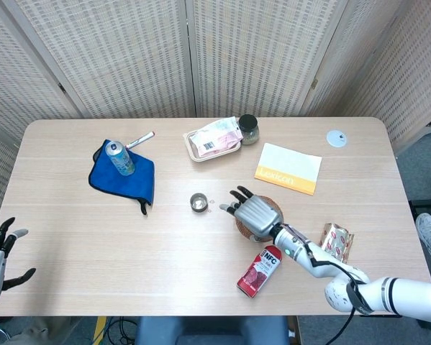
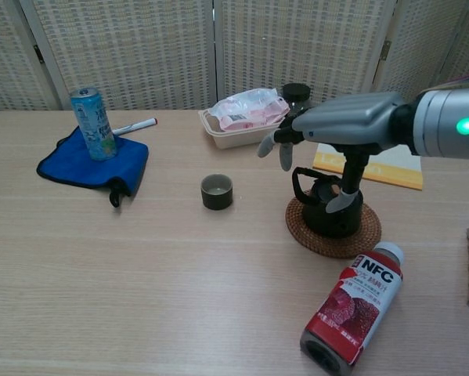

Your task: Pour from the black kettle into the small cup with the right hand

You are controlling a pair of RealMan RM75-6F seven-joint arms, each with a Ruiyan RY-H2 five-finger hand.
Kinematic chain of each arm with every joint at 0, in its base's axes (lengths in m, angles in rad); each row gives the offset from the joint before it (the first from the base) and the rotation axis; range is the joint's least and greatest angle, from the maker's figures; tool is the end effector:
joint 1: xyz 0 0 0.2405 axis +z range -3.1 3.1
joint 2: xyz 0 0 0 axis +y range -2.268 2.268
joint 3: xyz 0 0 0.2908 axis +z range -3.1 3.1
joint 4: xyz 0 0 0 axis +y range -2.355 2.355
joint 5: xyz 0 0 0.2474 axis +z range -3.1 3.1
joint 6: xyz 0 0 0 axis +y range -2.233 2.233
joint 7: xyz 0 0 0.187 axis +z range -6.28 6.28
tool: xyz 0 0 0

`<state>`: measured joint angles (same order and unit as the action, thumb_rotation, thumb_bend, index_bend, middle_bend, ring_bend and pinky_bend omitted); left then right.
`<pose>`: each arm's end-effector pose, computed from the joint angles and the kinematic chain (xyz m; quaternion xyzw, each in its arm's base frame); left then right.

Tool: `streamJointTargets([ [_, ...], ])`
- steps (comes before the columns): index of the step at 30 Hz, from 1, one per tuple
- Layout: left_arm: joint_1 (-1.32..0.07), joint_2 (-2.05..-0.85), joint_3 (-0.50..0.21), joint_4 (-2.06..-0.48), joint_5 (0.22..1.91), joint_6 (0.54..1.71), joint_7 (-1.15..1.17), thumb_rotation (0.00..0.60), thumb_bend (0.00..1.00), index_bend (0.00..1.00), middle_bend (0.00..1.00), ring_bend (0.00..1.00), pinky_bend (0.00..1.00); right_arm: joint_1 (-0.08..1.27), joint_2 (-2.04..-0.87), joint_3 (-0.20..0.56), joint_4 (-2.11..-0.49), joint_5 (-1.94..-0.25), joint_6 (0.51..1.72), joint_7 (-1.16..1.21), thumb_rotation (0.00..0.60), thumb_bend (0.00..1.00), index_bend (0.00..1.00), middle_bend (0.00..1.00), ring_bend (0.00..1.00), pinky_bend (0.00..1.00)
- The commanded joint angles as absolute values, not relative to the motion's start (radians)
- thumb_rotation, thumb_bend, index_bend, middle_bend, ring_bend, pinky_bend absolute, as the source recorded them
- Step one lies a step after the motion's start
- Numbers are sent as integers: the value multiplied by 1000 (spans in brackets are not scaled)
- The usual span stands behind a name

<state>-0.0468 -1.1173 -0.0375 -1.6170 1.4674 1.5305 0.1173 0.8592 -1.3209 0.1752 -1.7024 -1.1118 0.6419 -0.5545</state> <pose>-0.3674 0.2127 0.1479 -0.5915 -0.3625 -0.3466 0.6313 -0.1153 -0.3919 -0.0532 0.8744 -0.2568 0.2611 0.3183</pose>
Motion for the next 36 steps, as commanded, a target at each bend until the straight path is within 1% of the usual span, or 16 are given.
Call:
streamJointTargets([
  [1,-45,-1115,-38,-1617,1466,1531,116,600,0,255,84,154,103,916,-1356,156,-1657,-1043,617,-596,600,0,151,294,12,0],
  [11,-37,-1113,-38,-1611,1460,1531,105,600,0,255,84,154,103,1015,-1414,97,-1583,-918,610,-645,600,0,162,307,12,0],
  [15,-36,-1113,-39,-1608,1460,1532,100,600,0,255,84,154,103,1045,-1426,74,-1564,-879,614,-657,600,0,188,328,12,0],
  [22,-32,-1115,-38,-1599,1457,1531,91,600,0,255,84,154,102,1077,-1439,31,-1538,-824,638,-676,600,0,190,375,12,0],
  [30,-32,-1119,-40,-1589,1462,1532,81,600,0,255,84,154,103,1085,-1425,13,-1556,-818,678,-657,600,0,192,427,37,0],
  [36,-33,-1120,-42,-1586,1466,1532,77,600,0,255,84,154,103,1078,-1382,0,-1605,-830,716,-647,600,0,201,439,51,0],
])
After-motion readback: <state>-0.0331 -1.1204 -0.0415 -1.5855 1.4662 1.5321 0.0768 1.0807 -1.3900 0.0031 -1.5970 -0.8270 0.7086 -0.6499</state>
